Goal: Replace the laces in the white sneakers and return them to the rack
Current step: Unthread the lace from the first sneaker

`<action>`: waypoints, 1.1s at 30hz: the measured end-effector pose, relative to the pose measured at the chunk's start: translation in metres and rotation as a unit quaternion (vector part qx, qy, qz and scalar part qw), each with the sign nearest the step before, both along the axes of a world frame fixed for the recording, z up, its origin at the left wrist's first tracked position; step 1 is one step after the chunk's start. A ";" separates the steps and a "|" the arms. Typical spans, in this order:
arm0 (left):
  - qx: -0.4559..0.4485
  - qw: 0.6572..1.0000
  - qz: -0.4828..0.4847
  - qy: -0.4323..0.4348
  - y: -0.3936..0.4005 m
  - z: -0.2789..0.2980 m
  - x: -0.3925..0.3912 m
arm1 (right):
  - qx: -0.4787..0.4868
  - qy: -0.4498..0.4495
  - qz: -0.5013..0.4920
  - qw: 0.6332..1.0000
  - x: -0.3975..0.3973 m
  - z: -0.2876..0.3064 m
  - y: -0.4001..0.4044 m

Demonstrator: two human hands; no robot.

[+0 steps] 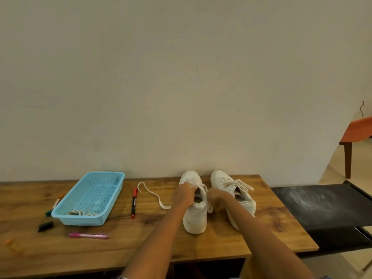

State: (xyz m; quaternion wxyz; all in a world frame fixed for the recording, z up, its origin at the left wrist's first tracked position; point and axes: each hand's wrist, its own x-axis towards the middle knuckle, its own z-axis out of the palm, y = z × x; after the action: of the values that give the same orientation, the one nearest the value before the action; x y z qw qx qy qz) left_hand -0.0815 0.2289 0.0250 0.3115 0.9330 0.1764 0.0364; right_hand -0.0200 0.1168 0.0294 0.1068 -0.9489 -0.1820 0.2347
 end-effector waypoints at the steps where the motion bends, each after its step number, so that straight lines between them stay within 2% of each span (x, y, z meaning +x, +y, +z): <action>1: 0.005 1.000 0.003 -0.003 -0.001 -0.003 -0.004 | -0.033 0.020 0.018 0.999 -0.004 -0.006 -0.005; 2: 0.001 1.000 0.013 -0.005 0.000 -0.006 -0.005 | -0.039 0.022 0.021 0.999 -0.009 -0.008 -0.009; 3: -0.008 1.000 0.025 -0.007 0.000 -0.008 -0.005 | -0.016 -0.024 -0.007 1.000 -0.008 -0.008 -0.012; 6: -0.007 0.998 0.062 -0.030 -0.001 -0.012 -0.006 | 0.134 -0.188 -0.086 0.969 -0.009 0.001 -0.009; 8: 0.009 0.993 0.093 -0.067 -0.006 -0.013 -0.008 | 0.195 -0.214 -0.100 0.952 -0.011 0.011 0.003; 11: 0.026 0.985 0.117 -0.125 -0.011 -0.016 -0.008 | 0.166 -0.210 -0.083 0.960 -0.024 0.012 0.021; 14: 0.075 0.976 0.104 -0.176 -0.010 -0.024 -0.006 | 0.156 -0.284 -0.103 0.940 -0.034 -0.006 0.029; 17: 0.049 0.974 0.075 -0.207 -0.012 -0.025 -0.007 | 0.166 -0.319 -0.108 0.927 -0.035 -0.017 0.030; 22: 0.023 0.976 0.092 -0.195 -0.013 -0.020 -0.007 | 0.157 -0.301 -0.079 0.937 -0.028 -0.018 0.030; 24: 0.048 0.978 0.091 -0.180 -0.012 -0.019 -0.008 | 0.198 -0.273 -0.110 0.935 -0.026 -0.019 0.029; 28: 0.072 0.981 0.073 -0.166 -0.010 -0.023 -0.006 | 0.282 -0.240 -0.205 0.906 -0.021 -0.024 0.030; 33: 0.157 0.979 0.002 -0.128 -0.004 -0.018 0.006 | 0.256 -0.251 -0.179 0.916 -0.027 -0.019 0.027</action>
State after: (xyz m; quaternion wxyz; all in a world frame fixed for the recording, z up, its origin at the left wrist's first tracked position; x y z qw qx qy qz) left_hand -0.0750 0.2250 0.0074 0.1815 0.9574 0.1291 0.1836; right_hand -0.0472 0.1440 0.0107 0.3372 -0.9335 -0.0838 -0.0893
